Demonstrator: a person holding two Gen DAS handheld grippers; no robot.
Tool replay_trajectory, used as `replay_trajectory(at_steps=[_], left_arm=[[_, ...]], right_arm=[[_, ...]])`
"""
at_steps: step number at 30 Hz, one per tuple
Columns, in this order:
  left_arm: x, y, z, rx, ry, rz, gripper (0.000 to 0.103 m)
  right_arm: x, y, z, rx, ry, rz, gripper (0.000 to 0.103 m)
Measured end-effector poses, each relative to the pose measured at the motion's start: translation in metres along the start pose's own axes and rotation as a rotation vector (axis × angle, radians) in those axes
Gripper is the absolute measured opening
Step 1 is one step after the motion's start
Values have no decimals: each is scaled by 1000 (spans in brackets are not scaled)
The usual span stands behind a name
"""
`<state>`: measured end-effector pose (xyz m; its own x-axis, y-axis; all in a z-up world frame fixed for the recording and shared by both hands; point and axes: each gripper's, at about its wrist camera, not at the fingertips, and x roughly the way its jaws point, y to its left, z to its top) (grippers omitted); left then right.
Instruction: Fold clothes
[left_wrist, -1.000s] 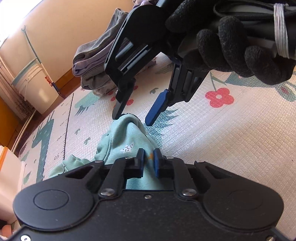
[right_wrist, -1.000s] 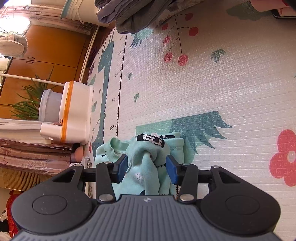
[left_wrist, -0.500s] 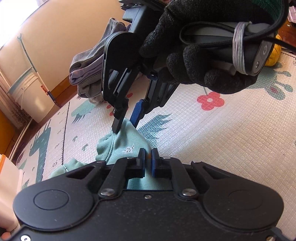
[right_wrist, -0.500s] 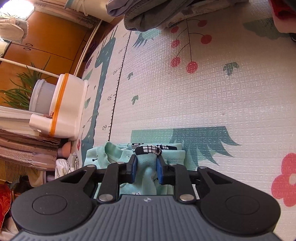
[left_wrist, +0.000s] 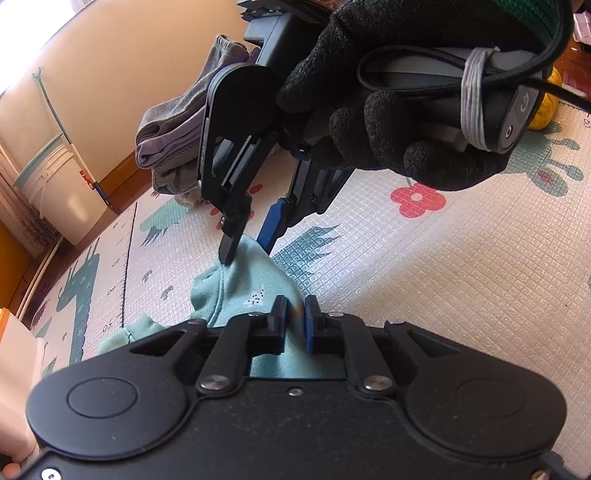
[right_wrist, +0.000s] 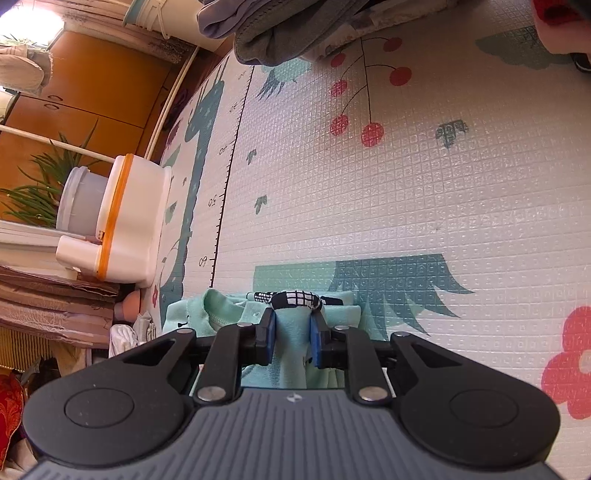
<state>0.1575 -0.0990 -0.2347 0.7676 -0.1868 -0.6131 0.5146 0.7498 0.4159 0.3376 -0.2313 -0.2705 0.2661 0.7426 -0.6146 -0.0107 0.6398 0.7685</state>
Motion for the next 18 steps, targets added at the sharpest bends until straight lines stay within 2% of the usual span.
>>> replay_trajectory(at_steps=[1, 3, 5, 7, 10, 12, 13, 15, 18], left_arm=[[-4, 5, 0, -12, -7, -17, 24], [-18, 20, -4, -52, -19, -61, 28], [-30, 38, -10, -98, -21, -64, 29], [-37, 67, -20, -187, -10, -34, 29], [-38, 124, -41, -429, 16, 1, 34], [-31, 162, -59, -622, 44, 0, 39], [-27, 180, -68, -706, 60, -3, 40], [-12, 207, -83, -816, 98, -41, 41], [13, 219, -97, -952, 135, -197, 41]], right_arm=[[-1, 3, 0, -16, 1, 1, 26], [-14, 10, 2, -51, -40, 22, 40], [-28, 16, 5, -81, -81, 28, 44], [-40, 21, 6, -131, -116, -5, 45], [-48, 28, 4, -196, -141, -53, 46], [-46, 29, 4, -204, -125, -75, 54], [-41, 28, 3, -195, -109, -69, 55], [-29, 30, -2, -189, -85, -63, 55], [-11, 35, -10, -202, -45, -81, 56]])
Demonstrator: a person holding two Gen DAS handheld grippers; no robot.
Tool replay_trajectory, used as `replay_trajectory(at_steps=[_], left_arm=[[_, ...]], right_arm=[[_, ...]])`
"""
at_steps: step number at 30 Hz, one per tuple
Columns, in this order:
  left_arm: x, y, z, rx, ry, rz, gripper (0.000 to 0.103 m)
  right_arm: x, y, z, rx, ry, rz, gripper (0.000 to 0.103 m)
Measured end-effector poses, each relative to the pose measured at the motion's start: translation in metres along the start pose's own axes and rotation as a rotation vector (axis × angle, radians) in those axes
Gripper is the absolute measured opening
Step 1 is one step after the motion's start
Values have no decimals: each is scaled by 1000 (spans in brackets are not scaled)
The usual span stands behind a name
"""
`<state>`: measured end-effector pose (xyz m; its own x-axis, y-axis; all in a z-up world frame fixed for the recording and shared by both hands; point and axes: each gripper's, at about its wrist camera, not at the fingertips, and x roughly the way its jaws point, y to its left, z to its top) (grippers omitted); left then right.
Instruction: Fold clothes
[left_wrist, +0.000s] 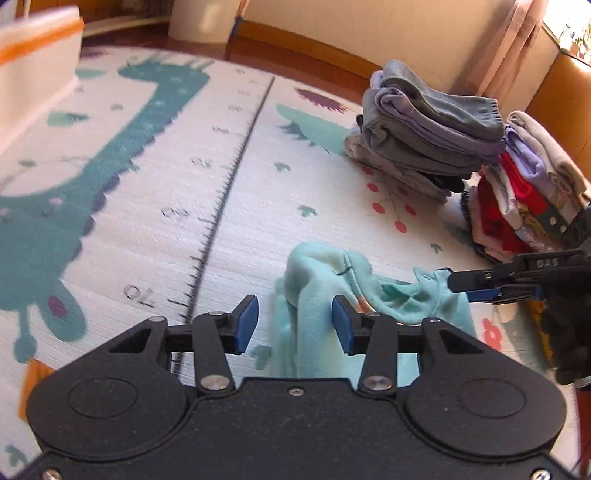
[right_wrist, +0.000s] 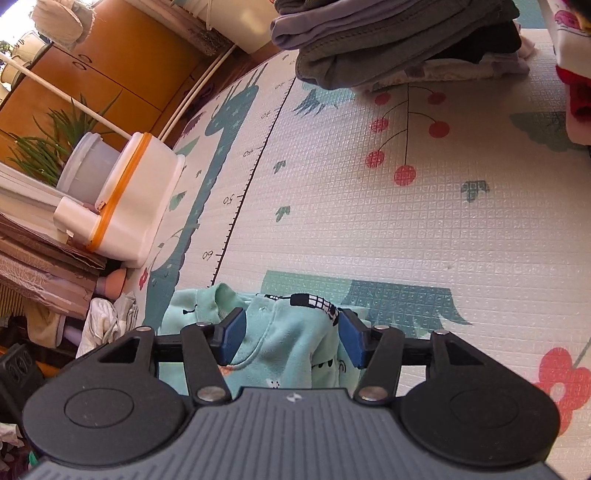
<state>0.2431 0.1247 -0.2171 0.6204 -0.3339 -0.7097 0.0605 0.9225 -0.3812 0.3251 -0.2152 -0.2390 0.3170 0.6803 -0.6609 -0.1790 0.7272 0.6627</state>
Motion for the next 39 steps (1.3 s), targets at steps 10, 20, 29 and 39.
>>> replay_trajectory(at_steps=[10, 20, 29, 39], left_arm=[[33, 39, 3, -208, 69, -512, 10], [38, 59, 7, -255, 77, -355, 15], [1, -21, 20, 360, -139, -258, 19], [53, -28, -12, 489, -32, -35, 18]], right_arm=[[-13, -20, -20, 79, -63, 78, 18], [3, -28, -19, 55, -56, 10, 29], [-27, 23, -26, -393, -136, -150, 36], [-8, 58, -49, -699, -146, -138, 30]])
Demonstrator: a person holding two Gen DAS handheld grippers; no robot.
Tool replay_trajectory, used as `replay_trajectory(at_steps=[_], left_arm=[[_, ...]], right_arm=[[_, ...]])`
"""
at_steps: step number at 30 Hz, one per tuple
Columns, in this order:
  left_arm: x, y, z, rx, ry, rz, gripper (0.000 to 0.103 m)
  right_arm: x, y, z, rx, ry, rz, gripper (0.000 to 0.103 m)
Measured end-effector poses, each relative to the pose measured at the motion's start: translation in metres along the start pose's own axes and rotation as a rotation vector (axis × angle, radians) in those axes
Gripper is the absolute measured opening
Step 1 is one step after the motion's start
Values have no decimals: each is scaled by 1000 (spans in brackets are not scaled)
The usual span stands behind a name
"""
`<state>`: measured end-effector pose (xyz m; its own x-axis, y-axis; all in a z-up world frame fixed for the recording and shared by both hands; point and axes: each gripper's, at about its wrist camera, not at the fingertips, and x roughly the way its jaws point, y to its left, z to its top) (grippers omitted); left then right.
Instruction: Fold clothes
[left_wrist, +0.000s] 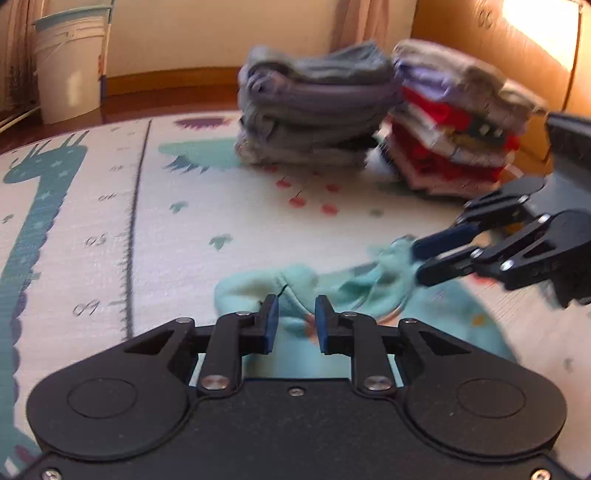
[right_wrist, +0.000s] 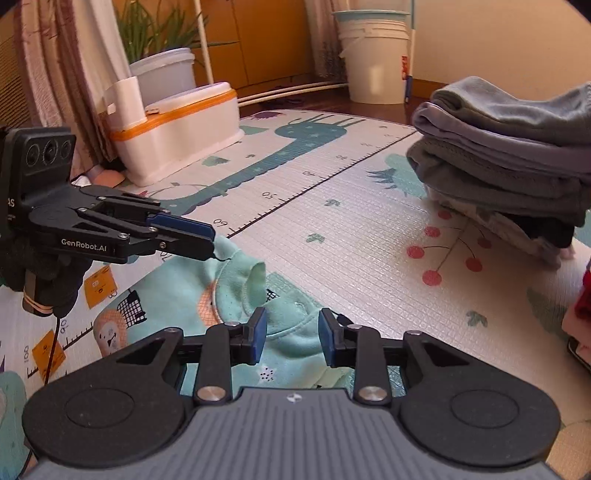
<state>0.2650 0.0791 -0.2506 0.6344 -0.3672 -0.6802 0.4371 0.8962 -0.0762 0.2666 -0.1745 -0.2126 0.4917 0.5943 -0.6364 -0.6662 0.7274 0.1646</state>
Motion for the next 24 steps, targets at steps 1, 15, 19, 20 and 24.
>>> replay_trajectory(at_steps=[1, 15, 19, 20, 24], left_arm=[[1, 7, -7, -47, -21, -13, 18], [-49, 14, -15, -87, -137, -106, 28], [-36, 4, -24, -37, -91, -115, 28], [-27, 2, -27, -24, -64, -103, 28], [-16, -1, -35, 2, -82, -75, 30]], right_arm=[[10, -3, -5, 7, 30, -8, 30], [7, 9, -10, -60, 26, -16, 33], [6, 14, -10, -95, 10, -33, 33], [10, 11, -11, -81, 10, -47, 33], [32, -2, -20, -50, 82, -56, 34]])
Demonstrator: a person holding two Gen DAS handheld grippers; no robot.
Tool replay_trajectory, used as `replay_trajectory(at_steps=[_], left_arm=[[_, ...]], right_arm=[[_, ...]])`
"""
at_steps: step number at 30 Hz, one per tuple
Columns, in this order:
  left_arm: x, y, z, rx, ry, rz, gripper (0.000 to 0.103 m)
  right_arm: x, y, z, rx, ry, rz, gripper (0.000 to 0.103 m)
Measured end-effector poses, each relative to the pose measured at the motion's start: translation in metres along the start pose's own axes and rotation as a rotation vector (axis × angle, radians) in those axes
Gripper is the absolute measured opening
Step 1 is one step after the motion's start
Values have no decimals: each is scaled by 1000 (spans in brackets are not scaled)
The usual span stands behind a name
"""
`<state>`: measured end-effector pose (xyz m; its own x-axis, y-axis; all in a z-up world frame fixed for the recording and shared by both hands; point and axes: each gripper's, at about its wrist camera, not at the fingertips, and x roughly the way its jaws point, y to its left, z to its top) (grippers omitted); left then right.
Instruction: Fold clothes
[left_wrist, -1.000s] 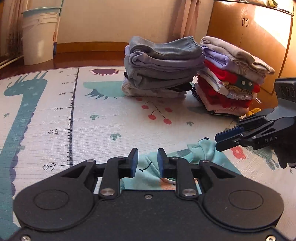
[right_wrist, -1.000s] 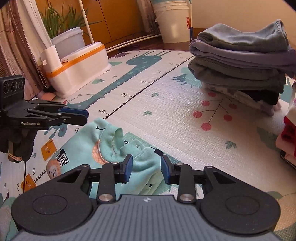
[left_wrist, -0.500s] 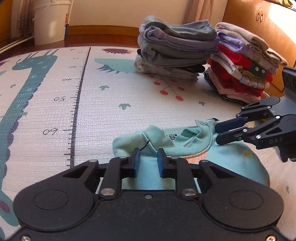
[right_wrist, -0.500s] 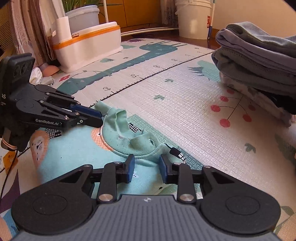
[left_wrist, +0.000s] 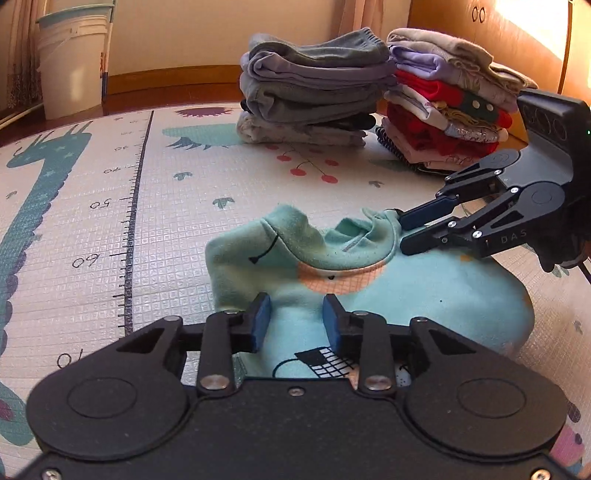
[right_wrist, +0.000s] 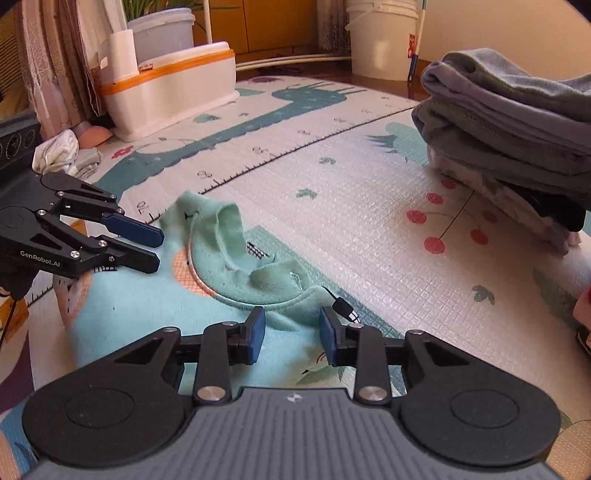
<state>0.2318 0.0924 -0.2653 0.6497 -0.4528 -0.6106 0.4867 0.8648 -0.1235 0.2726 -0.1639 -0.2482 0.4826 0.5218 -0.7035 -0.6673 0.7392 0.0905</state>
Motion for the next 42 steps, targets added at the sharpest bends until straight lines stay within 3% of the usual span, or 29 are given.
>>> replay_trajectory(at_steps=[4, 8, 11, 14, 18, 21, 23, 26, 31, 35, 37, 39, 42], left_arm=[[-29, -8, 7, 30, -44, 8, 30], [-61, -16, 3, -1, -91, -4, 30], [-68, -31, -5, 42, -87, -21, 30], [-56, -39, -15, 70, -51, -25, 30], [-39, -37, -26, 65, -17, -13, 35], [-32, -38, -38, 99, -39, -1, 37], [-29, -33, -39, 68, -41, -8, 38], [-27, -37, -41, 104, -50, 2, 39], [-46, -41, -24, 77, -30, 18, 36], [-57, -51, -23, 68, -66, 22, 36], [-49, -57, -27, 93, -45, 9, 36], [-41, -60, -31, 96, -27, 25, 36], [-31, -53, -38, 58, -24, 34, 37]], right_arm=[[-4, 7, 0, -32, -8, -16, 34], [-41, 33, -5, -152, -74, 24, 34], [-57, 53, -19, -192, -84, 58, 34], [-61, 71, -32, -198, -86, 67, 35], [-51, 81, -42, -172, -72, 52, 43], [-40, 74, -47, -122, -44, 65, 43], [-36, 69, -49, -104, -36, 76, 43], [-32, 67, -54, -79, -43, 84, 43], [-33, 75, -47, -130, -9, 64, 43], [-53, 86, -28, -154, -105, 37, 43], [-50, 93, -24, -157, -114, 46, 41], [-38, 98, -24, -159, -79, 57, 27], [-25, 92, -37, -111, -51, 80, 27]])
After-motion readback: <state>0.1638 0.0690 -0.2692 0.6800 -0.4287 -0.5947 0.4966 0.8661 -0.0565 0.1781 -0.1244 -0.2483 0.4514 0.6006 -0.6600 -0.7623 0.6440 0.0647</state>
